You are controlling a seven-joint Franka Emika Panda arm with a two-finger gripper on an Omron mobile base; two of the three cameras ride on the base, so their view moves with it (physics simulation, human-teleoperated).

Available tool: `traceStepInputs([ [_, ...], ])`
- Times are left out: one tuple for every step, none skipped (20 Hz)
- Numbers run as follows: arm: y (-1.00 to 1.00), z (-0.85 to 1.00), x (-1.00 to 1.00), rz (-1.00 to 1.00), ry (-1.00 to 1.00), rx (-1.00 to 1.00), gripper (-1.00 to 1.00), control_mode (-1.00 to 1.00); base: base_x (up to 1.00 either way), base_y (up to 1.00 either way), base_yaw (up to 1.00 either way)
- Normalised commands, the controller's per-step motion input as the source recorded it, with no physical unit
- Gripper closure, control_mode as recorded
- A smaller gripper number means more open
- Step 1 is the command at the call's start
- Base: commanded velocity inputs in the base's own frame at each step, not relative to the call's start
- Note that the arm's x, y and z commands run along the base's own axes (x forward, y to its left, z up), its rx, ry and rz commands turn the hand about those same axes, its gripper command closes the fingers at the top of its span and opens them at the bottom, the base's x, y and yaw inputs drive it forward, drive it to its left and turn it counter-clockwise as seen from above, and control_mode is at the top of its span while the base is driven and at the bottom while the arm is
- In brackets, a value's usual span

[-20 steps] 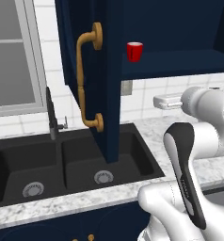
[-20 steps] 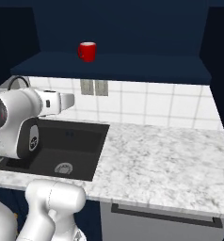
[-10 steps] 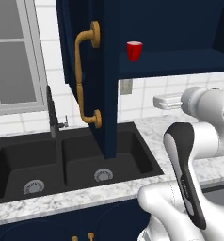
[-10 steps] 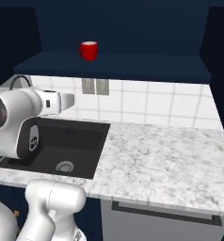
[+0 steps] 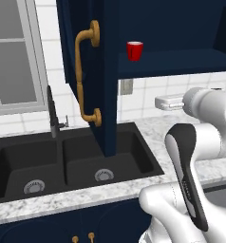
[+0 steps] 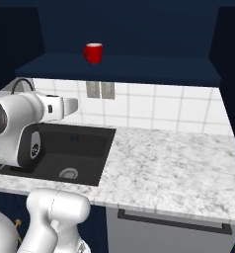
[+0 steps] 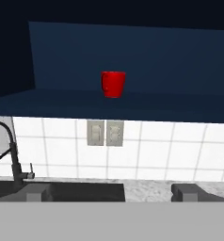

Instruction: Gather all objects into one cabinet and sort the glasses and bowls to opposite sides.

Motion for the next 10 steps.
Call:
traceStepInputs([
  [0.00, 0.00, 0.00, 0.00, 0.00, 0.00, -1.00, 1.00, 0.00, 0.00, 0.00],
  [0.00, 0.00, 0.00, 0.00, 0.00, 0.00, -1.00, 1.00, 0.00, 0.00, 0.00],
  [0.00, 0.00, 0.00, 0.00, 0.00, 0.00, -1.00, 1.00, 0.00, 0.00, 0.00],
  [0.00, 0.00, 0.00, 0.00, 0.00, 0.00, -1.00, 1.00, 0.00, -0.06, 0.04],
  [0.00, 0.00, 0.00, 0.00, 0.00, 0.00, -1.00, 1.00, 0.00, -0.07, 0.04],
  [-0.14, 0.39, -0.03, 0.04, 0.15, 0.14, -1.00, -1.00, 0.00, 0.00, 0.00],
  [-0.12, 0.45, -0.11, 0.03, 0.16, 0.16, -1.00, -1.00, 0.00, 0.00, 0.00],
  [-0.10, 0.56, -0.11, 0.01, 0.17, 0.18, -1.00, -1.00, 0.00, 0.00, 0.00],
  [-0.14, 0.65, -0.25, 0.00, 0.14, 0.21, -1.00, -1.00, 0.00, 0.00, 0.00],
  [-0.11, 0.75, -0.22, 0.00, 0.18, 0.21, -1.00, -1.00, 0.00, 0.00, 0.00],
])
